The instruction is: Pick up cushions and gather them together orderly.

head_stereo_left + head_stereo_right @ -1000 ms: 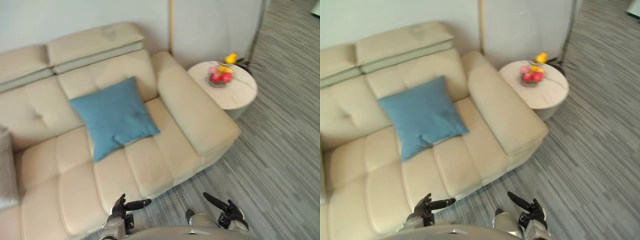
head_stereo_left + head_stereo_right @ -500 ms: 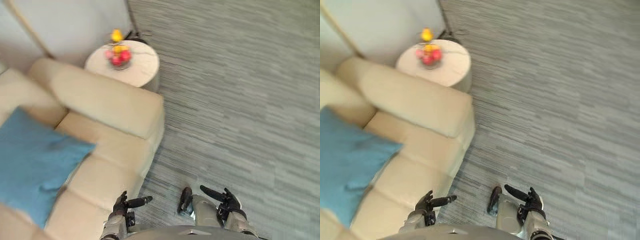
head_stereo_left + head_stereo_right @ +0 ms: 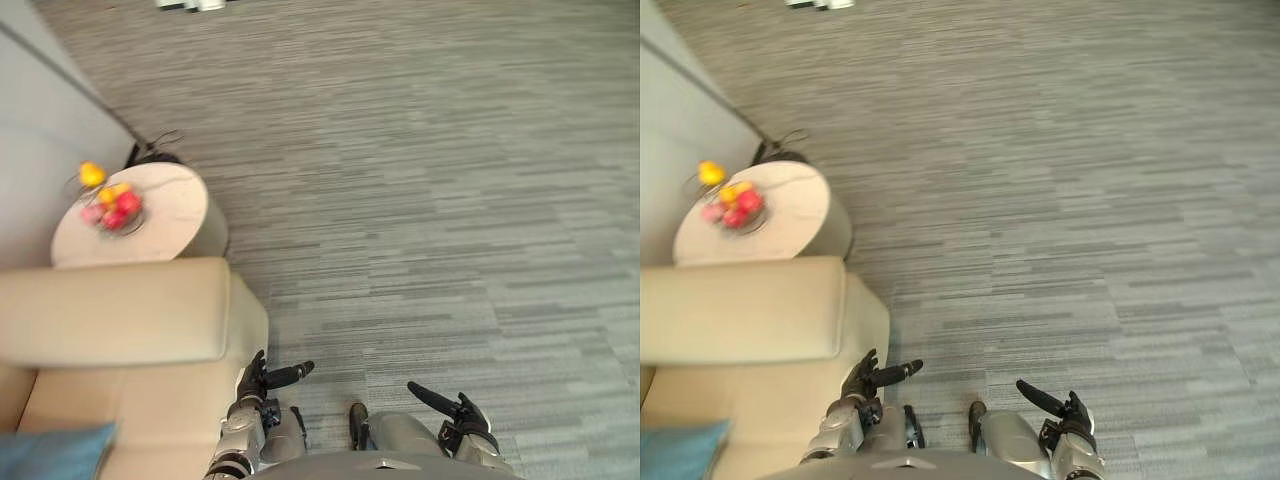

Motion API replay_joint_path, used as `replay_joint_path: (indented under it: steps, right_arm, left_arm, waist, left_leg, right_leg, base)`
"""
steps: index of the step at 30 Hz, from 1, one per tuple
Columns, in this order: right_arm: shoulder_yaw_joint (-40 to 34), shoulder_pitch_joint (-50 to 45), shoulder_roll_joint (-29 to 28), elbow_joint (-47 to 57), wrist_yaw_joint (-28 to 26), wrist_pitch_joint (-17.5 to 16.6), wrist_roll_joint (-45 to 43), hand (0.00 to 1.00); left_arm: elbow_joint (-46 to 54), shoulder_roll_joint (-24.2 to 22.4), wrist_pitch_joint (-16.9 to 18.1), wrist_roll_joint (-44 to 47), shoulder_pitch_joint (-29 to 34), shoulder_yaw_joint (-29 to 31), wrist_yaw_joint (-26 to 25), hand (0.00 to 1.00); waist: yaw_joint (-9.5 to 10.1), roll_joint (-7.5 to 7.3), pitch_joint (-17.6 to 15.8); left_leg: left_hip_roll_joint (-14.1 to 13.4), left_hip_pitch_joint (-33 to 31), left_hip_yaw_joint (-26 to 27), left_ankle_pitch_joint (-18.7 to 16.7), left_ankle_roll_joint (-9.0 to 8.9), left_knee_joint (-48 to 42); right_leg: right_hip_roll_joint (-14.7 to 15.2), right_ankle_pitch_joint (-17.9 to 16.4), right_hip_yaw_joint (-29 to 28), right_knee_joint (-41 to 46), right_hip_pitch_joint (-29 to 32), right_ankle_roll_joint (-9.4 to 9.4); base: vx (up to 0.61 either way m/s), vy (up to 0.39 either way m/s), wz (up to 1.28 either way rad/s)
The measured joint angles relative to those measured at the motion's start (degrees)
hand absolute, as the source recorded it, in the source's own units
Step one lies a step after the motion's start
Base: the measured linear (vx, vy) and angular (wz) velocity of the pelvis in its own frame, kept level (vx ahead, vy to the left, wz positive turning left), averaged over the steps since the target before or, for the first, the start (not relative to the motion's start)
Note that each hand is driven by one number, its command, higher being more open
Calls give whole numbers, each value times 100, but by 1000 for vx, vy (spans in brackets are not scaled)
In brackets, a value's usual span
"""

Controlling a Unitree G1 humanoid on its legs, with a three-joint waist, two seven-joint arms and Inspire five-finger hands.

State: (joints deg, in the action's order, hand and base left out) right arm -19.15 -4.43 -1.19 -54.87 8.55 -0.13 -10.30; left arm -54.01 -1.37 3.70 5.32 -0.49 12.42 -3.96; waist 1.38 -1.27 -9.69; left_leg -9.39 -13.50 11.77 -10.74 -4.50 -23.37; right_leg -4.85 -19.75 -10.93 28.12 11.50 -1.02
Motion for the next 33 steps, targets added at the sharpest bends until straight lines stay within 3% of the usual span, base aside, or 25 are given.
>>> replay_joint_path:
  steps: [1,2,5,6,7,8,9,10,11,12,13,14,16,17,18,19,20,22,24,25,28,29,31,32,33]
  right_arm:
    - [-8,45,-17,-8,-14,17,1,100]
    - [-18,91,-22,-10,-12,18,-1,100]
    - [10,238,-40,-46,-29,-16,0,100]
    - [62,576,-72,-264,-15,-45,-3,100]
    - [66,644,-23,-312,-7,-46,-1,100]
    - [93,793,251,-395,-25,-60,0,100]
    - [193,839,205,-422,-85,-122,1,100]
    - [255,862,141,-402,-133,-164,5,100]
    - [241,832,83,-460,-132,-121,1,100]
    - [240,830,82,-462,-132,-120,1,100]
    - [224,744,110,-477,-116,-96,-36,100]
    - [172,703,194,-462,-84,-105,-88,100]
    - [115,562,197,-358,-69,-127,-108,100]
    - [125,356,165,-161,-22,-159,-173,100]
    - [121,355,176,-158,5,-157,-212,100]
    - [113,335,180,-176,75,-138,-246,100]
    - [106,345,193,-233,106,-117,-275,100]
    - [96,472,201,-480,119,-95,-324,100]
    - [-1,530,225,-579,131,-86,-324,100]
    - [4,493,238,-643,137,-83,-321,100]
    - [-56,378,177,-623,142,-76,-311,100]
    - [-133,360,171,-620,123,-64,-263,100]
    - [-165,360,165,-572,72,-64,-180,100]
    - [-170,355,146,-502,28,-59,-67,100]
    - [-167,356,150,-480,5,-47,-33,100]
  left_arm:
    - [-36,59,-26,67,-11,-21,-16,100]
    - [-102,111,-62,106,-13,-47,-25,100]
    - [-335,262,-76,176,33,-87,-64,100]
    - [-360,470,-34,196,-26,-271,-59,100]
    - [-357,466,-24,195,-42,-315,-59,100]
    - [-334,353,-3,188,-75,-601,-52,100]
    - [-381,430,-51,186,-127,-651,-82,100]
    - [-428,484,-66,179,-152,-651,-106,100]
    - [-510,552,-78,167,-202,-673,-102,100]
    - [-512,552,-78,167,-202,-675,-102,100]
    - [-530,582,-73,119,-215,-687,-88,100]
    - [-516,479,-75,77,-194,-669,-72,100]
    - [-456,408,-65,44,-90,-622,-81,100]
    - [-149,395,-14,-28,9,-484,-56,100]
    - [-117,416,-16,-26,1,-480,-63,100]
    - [-79,400,-3,-27,-25,-497,-65,100]
    - [5,374,3,-27,-43,-520,-59,100]
    - [51,339,-8,-19,-86,-559,-34,100]
    - [12,360,-7,-14,-83,-666,-52,100]
    - [-103,403,-14,-8,-70,-749,-34,100]
    - [-170,488,-47,-20,-111,-771,-22,100]
    - [-190,488,-56,-28,-98,-820,7,100]
    - [-200,510,-72,-28,-4,-960,3,100]
    - [-204,536,-79,-29,43,-1017,-5,100]
    - [-208,545,-82,-29,43,-1032,-9,100]
  waist:
    - [58,-111,66]
    - [66,-110,65]
    - [142,23,55]
    - [118,-205,-2]
    - [100,-187,-23]
    - [116,304,-57]
    - [119,276,-74]
    - [96,337,-118]
    - [50,340,-139]
    - [48,340,-140]
    - [-51,253,-218]
    - [-128,369,-293]
    - [-94,397,-345]
    - [24,381,-386]
    - [47,390,-376]
    - [85,363,-370]
    - [107,347,-374]
    - [187,244,-428]
    - [191,295,-401]
    - [256,260,-363]
    - [152,74,-205]
    - [190,43,-190]
    - [188,34,-191]
    - [173,41,-194]
    - [157,42,-196]
  left_leg:
    - [-16,97,324,-11,18,51]
    - [-23,260,448,-11,19,82]
    - [-145,669,701,15,71,-431]
    - [475,609,557,-525,109,585]
    - [621,722,515,-344,259,1371]
    - [367,916,729,1656,374,2721]
    - [392,1040,931,1587,306,2727]
    - [278,1109,1031,1585,304,2678]
    - [185,1184,1142,1410,262,2467]
    - [183,1185,1145,1403,260,2449]
    - [51,1130,1213,683,129,1484]
    - [-429,885,1195,226,101,39]
    - [-867,637,1046,253,214,-1473]
    - [-1170,65,400,670,523,-3067]
    - [-1125,-85,203,477,386,-3275]
    - [-884,-380,-33,8,139,-3383]
    - [-628,-579,-169,-234,113,-3194]
    - [206,-834,-551,-366,56,-1523]
    - [591,-862,-835,40,-34,-178]
    - [711,-760,-916,810,302,114]
    - [919,-639,-762,319,465,-92]
    - [967,-381,-601,102,524,-92]
    - [1038,121,-397,-167,595,8]
    - [1044,470,-305,-320,636,99]
    - [1047,573,-289,-374,631,118]
  right_leg:
    - [211,114,376,41,158,226]
    - [334,257,836,-11,139,363]
    - [518,684,1911,-223,-293,169]
    - [985,645,2005,-383,-511,-25]
    - [1038,636,2045,-366,-499,-15]
    - [819,636,2261,90,-253,79]
    - [945,454,2279,446,25,42]
    - [823,349,2347,-28,140,6]
    - [656,516,2366,-983,37,31]
    - [653,522,2368,-1021,31,31]
    - [633,1341,2352,-1755,-329,-101]
    - [445,1342,2285,-1838,-721,-105]
    - [267,1209,2106,-1832,-1091,-217]
    - [78,839,1741,-1690,-1378,-375]
    - [61,776,1635,-1631,-1425,-414]
    - [83,612,1408,-1589,-1468,-483]
    - [105,560,1231,-1587,-1500,-506]
    - [316,542,730,-1765,-1698,-442]
    - [400,480,466,-1968,-1891,-305]
    - [449,294,181,-1974,-2066,-57]
    - [732,208,102,-1284,-1867,104]
    - [798,155,59,-542,-1679,315]
    - [869,418,122,990,-1210,1104]
    - [931,919,188,2220,-728,1616]
    - [954,921,240,2546,-590,1613]
  base:
    - [436,135,-126]
    - [537,115,-138]
    - [376,44,-131]
    - [238,51,-99]
    - [199,90,-133]
    - [174,95,-112]
    - [236,80,-142]
    - [219,-37,-116]
    - [224,-107,-72]
    - [151,-156,-46]
    - [234,-205,-39]
    - [242,-186,-65]
    - [286,-133,-98]
    - [282,-65,-113]
    - [324,-19,-124]
    - [282,18,-78]
    - [375,22,-93]
    - [539,84,-127]
    - [535,135,-119]
    - [416,96,-75]
    - [513,91,-25]
    - [427,65,-45]
    - [578,78,-56]
    - [405,34,-43]
    - [471,-15,-45]
